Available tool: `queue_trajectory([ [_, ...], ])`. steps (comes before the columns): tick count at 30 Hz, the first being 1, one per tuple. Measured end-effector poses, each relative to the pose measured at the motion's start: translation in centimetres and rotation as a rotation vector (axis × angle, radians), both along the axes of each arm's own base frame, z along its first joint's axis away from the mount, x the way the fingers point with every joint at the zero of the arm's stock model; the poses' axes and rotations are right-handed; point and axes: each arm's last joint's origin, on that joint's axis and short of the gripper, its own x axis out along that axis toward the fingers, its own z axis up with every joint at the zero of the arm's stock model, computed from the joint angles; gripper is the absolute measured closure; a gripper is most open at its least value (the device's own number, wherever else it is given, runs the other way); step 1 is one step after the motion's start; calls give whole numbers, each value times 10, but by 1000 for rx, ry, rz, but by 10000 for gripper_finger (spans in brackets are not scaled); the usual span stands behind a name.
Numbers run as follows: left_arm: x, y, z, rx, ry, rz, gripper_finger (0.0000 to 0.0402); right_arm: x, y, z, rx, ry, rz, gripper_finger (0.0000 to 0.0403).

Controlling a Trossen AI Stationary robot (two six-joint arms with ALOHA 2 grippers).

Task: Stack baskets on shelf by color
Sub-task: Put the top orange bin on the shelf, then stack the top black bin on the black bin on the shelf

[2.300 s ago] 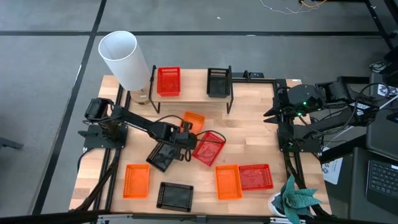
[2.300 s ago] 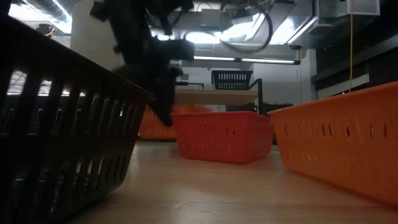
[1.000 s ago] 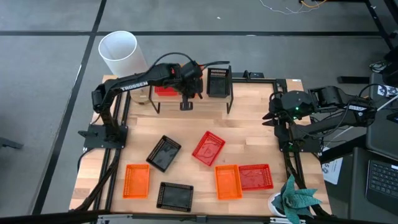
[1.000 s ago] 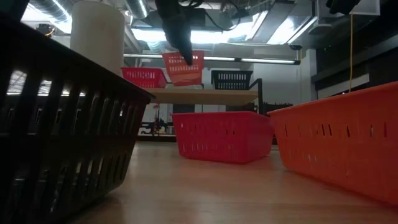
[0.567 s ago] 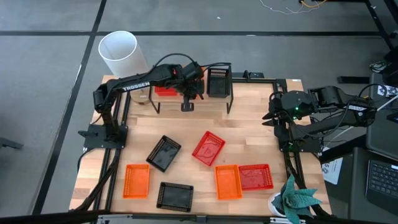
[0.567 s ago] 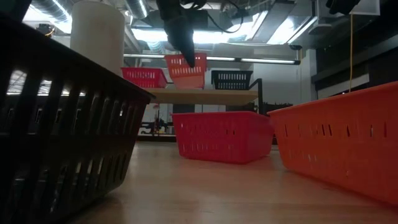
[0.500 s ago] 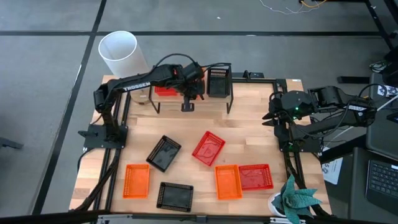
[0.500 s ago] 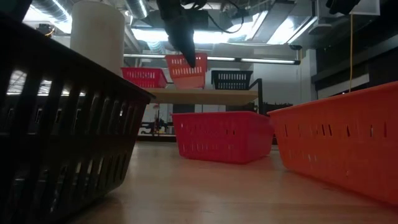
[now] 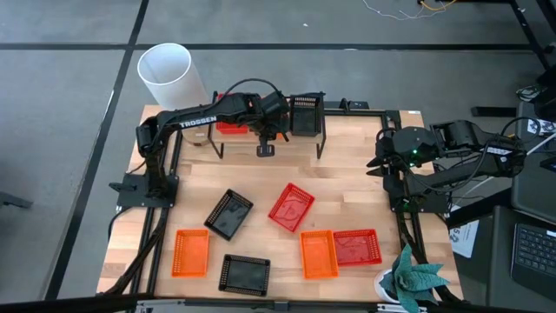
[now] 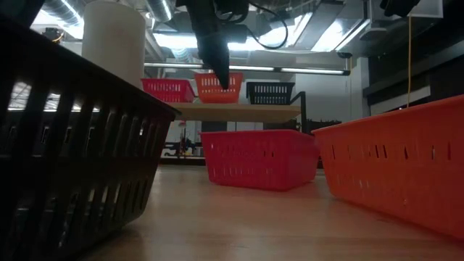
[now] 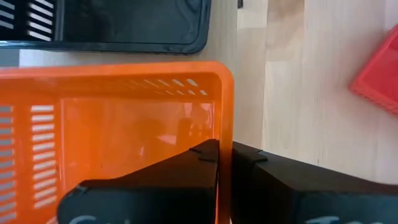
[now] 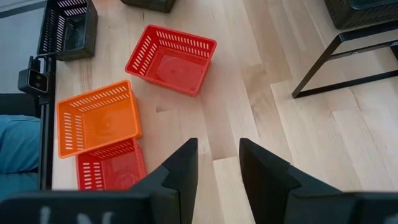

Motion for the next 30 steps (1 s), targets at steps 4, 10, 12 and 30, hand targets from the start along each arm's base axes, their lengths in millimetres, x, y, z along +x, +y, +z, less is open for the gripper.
queue_trajectory([
  [4,0,0,0,6,3,5,393,0,0,0,0,0,0,287],
  [10,0,0,0,-3,-3,29,362,0,0,0,2,0,-2,287],
  [12,0,0,0,-3,-4,30,353,0,0,0,2,0,-3,287],
  [30,-4,-19,31,35,-51,26,336,0,0,0,6,1,0,287],
])
